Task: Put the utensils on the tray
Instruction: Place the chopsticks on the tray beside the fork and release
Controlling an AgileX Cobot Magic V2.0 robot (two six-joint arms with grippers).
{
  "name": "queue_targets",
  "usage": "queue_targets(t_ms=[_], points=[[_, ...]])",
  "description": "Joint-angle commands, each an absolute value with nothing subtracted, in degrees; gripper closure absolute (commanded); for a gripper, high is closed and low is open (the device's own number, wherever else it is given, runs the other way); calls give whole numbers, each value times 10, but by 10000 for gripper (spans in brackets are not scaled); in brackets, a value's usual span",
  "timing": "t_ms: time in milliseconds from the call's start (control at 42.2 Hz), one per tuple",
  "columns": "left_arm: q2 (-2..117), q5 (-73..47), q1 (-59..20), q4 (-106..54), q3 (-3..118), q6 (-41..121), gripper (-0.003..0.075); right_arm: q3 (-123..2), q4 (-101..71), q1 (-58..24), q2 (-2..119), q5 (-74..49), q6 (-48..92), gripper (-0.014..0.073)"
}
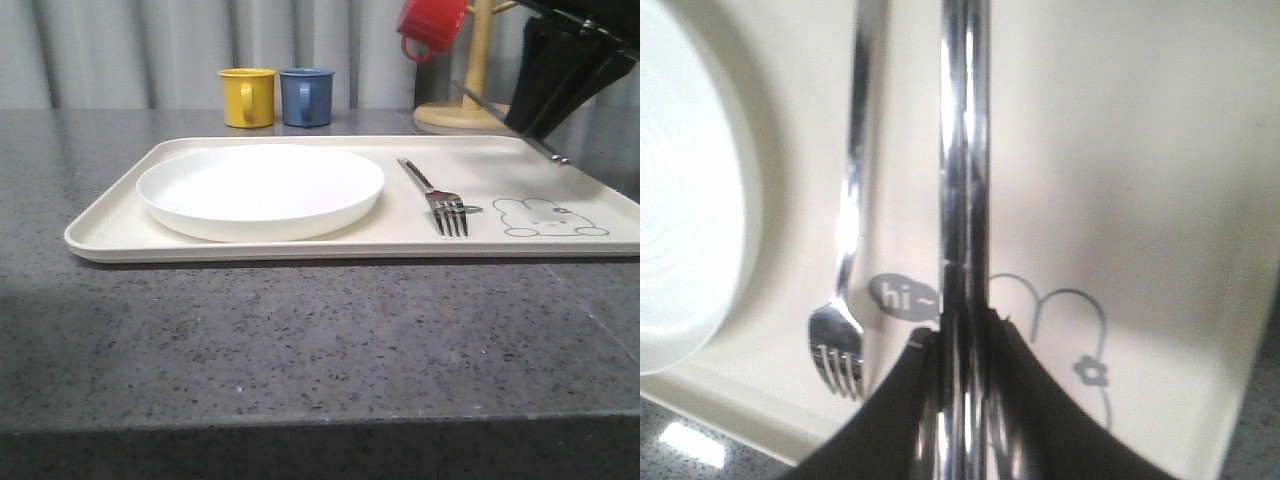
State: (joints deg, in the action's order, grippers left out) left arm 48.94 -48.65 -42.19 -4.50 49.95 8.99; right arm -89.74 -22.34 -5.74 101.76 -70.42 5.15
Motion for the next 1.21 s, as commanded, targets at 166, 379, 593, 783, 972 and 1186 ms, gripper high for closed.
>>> queue_targets(t_ms=[166,379,593,783,972,1186], points=[[488,-446,-427,-52,515,84,300,-915,-244,-70,1029,-768,8,542],[488,-446,-427,-52,515,84,300,-915,-244,-70,1048,-769,0,452],[488,-446,-427,-52,515,84,300,-915,-243,-70,1048,-769,3,293],[488,-446,-427,-52,515,84,300,-915,-241,-70,1040,-769,48,281],[488,-446,-427,-52,515,84,300,-915,-190,-69,976,-769,98,283],[488,-446,-427,-52,515,84,300,-914,-15,-51,895,-769,98,283]])
